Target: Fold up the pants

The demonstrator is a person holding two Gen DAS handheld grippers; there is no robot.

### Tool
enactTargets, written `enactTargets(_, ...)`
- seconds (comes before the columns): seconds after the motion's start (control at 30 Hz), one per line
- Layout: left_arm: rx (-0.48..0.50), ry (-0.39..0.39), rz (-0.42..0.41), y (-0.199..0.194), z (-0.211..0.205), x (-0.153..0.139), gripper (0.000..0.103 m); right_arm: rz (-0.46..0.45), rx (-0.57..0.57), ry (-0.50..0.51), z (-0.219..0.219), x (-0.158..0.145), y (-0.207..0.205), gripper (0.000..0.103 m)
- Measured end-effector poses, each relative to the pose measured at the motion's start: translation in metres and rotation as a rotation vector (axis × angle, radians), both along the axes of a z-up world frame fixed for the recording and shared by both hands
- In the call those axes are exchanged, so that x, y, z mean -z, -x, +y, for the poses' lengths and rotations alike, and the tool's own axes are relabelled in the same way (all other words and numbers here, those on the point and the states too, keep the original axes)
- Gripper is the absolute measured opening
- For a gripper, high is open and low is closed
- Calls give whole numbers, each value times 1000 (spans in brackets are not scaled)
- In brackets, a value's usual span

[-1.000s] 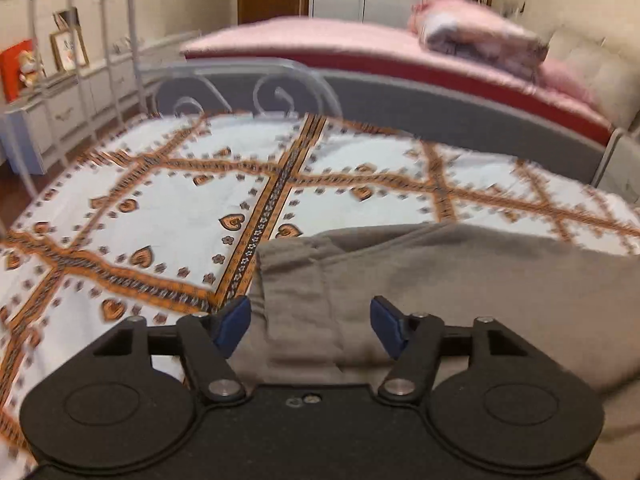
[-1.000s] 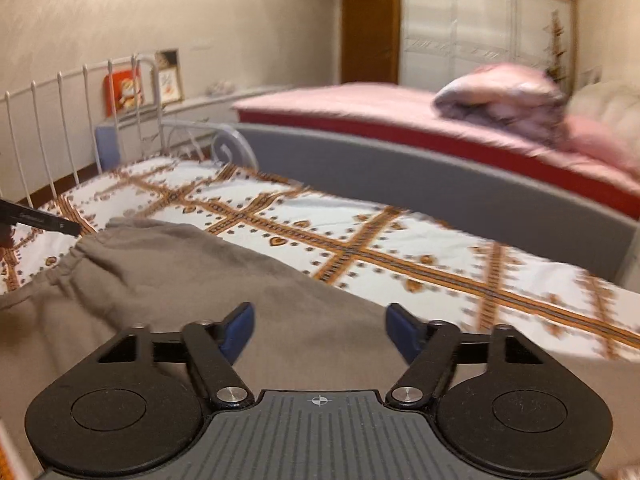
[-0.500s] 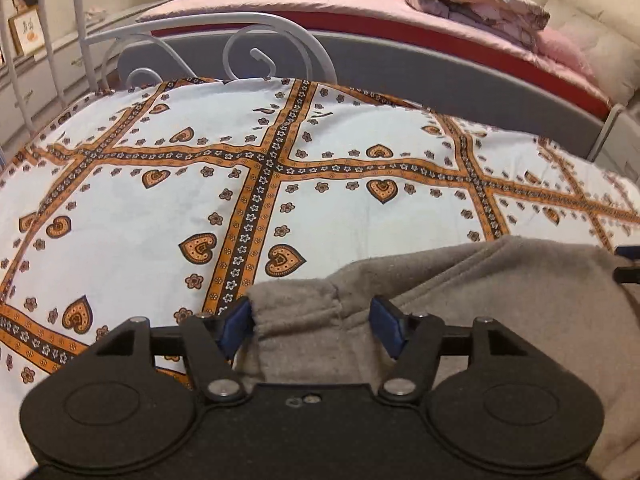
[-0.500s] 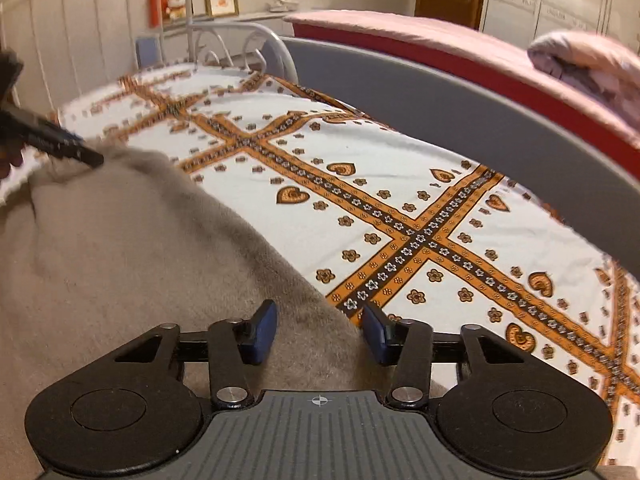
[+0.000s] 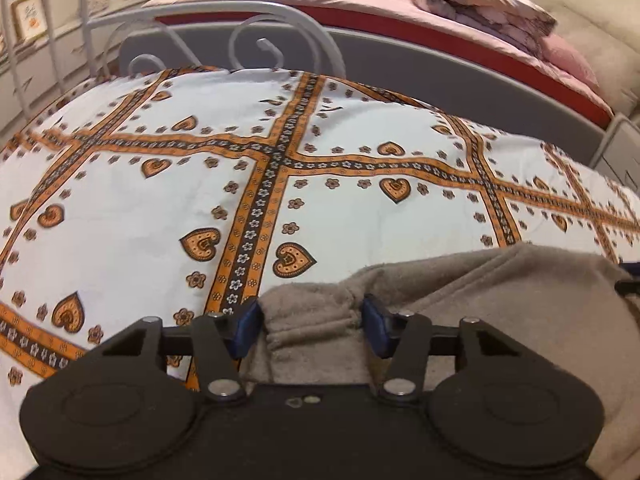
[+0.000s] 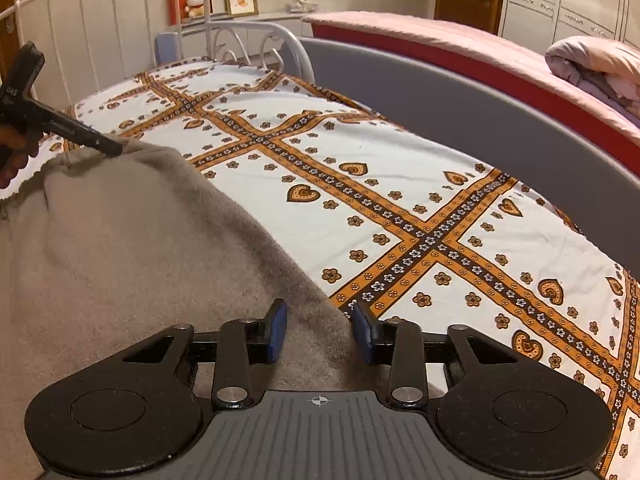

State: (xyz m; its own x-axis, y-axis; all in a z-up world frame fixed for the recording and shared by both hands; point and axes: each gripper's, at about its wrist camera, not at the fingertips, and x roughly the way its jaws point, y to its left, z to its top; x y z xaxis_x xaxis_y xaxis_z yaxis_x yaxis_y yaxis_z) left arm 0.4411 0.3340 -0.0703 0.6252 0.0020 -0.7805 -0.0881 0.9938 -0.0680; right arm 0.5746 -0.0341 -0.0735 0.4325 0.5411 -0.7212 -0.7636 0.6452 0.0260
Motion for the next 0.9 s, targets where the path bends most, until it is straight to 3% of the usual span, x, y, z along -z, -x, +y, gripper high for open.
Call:
enactTargets(0.1, 18, -9, -37, 2, 0, -2, 38, -13, -6, 38, 7, 0, 3, 11)
enactTargets(0.17, 37, -19, -112, 12, -2, -12, 29, -17, 6, 43, 8, -5, 6, 8)
enactTargets(0.3, 63, -3, -273, 48, 4, -41, 28, -106, -18, 38, 2, -36, 37, 7)
enactTargets(0.43, 111, 61, -439, 106, 11, -75, 28, -203, -51, 24, -11, -82, 94, 7)
enactTargets(0.57, 148, 79, -529, 170, 0, -92, 28, -280, -92, 34, -22, -109, 170, 7)
enactTargets(0.67, 138, 118, -528, 220, -10, -87, 28, -317, -108, 61, -28, -105, 236, 7)
enactTargets(0.77, 67, 168, -443, 268, -15, -56, 35, -338, -98, 115, -32, -79, 299, 7)
enactTargets(0.83, 4, 163, -336, 291, -22, -32, 39, -278, -56, 95, -41, -55, 335, 7)
enactTargets(0.9, -78, 186, -313, 309, -28, -22, 37, -234, 20, 67, -54, -36, 364, 8)
